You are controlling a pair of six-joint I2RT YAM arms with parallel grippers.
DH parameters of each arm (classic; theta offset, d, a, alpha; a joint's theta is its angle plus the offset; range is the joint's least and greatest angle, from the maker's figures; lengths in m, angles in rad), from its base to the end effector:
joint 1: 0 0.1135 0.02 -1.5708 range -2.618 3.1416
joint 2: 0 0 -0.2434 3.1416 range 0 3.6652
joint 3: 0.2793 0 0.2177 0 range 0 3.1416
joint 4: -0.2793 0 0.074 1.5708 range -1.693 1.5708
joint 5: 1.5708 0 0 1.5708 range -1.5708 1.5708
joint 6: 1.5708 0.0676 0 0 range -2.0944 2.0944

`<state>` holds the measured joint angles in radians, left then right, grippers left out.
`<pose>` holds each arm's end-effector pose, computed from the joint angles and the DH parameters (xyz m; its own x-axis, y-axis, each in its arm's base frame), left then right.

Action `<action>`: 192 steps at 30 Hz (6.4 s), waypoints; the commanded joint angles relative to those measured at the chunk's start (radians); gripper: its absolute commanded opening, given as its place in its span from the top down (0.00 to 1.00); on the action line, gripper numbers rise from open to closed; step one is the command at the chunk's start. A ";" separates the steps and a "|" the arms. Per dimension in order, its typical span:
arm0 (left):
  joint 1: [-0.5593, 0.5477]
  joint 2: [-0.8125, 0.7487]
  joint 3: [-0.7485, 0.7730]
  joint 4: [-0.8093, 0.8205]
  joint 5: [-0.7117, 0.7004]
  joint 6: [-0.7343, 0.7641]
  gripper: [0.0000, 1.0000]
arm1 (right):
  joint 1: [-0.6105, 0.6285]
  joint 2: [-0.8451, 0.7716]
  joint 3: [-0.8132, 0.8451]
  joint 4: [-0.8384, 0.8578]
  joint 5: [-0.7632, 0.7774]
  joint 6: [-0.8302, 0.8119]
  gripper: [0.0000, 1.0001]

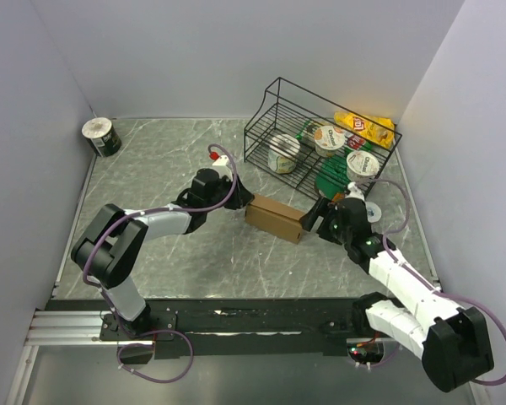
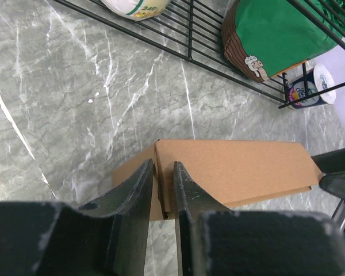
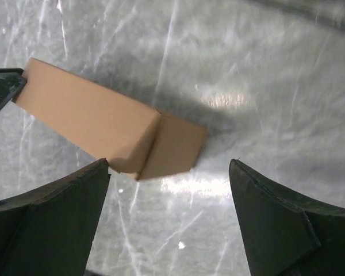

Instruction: Fold the paper box

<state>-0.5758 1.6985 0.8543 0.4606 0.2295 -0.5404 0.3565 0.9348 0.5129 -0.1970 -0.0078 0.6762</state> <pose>0.2974 -0.2114 0.1860 -0.6330 -0.1864 -0.7514 0.4449 0.7067 -0.5501 0.1931 0.0725 0.1962 -0.6462 0.4272 -0.6325 0.0634 0.8559 0.5133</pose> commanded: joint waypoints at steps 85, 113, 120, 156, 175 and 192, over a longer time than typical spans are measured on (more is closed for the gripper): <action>-0.061 0.047 -0.343 0.073 -0.185 -0.066 0.70 | 0.263 0.268 -0.050 -0.022 0.374 0.108 0.82; -0.062 -0.183 -0.635 0.369 -0.130 -0.109 0.66 | 0.337 0.001 -0.157 0.032 0.243 0.091 0.69; -0.062 -0.292 -0.742 0.438 -0.104 -0.124 0.53 | 0.374 -0.109 -0.186 -0.004 0.220 0.056 0.63; 0.036 -0.258 -0.632 0.519 0.050 -0.325 0.39 | 0.363 0.242 -0.067 0.313 0.035 -0.075 0.21; 0.297 -0.370 -0.406 0.167 0.048 -0.040 0.02 | 0.295 0.414 0.182 0.340 -0.005 -0.262 0.00; 0.484 -0.873 -0.210 -0.456 -0.156 -0.023 0.04 | -0.106 -0.069 0.313 0.016 0.006 -0.454 0.00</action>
<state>-0.0948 0.8555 0.5320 0.1642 0.1143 -0.5762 0.2928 0.9302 0.8051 -0.1013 -0.0669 0.2707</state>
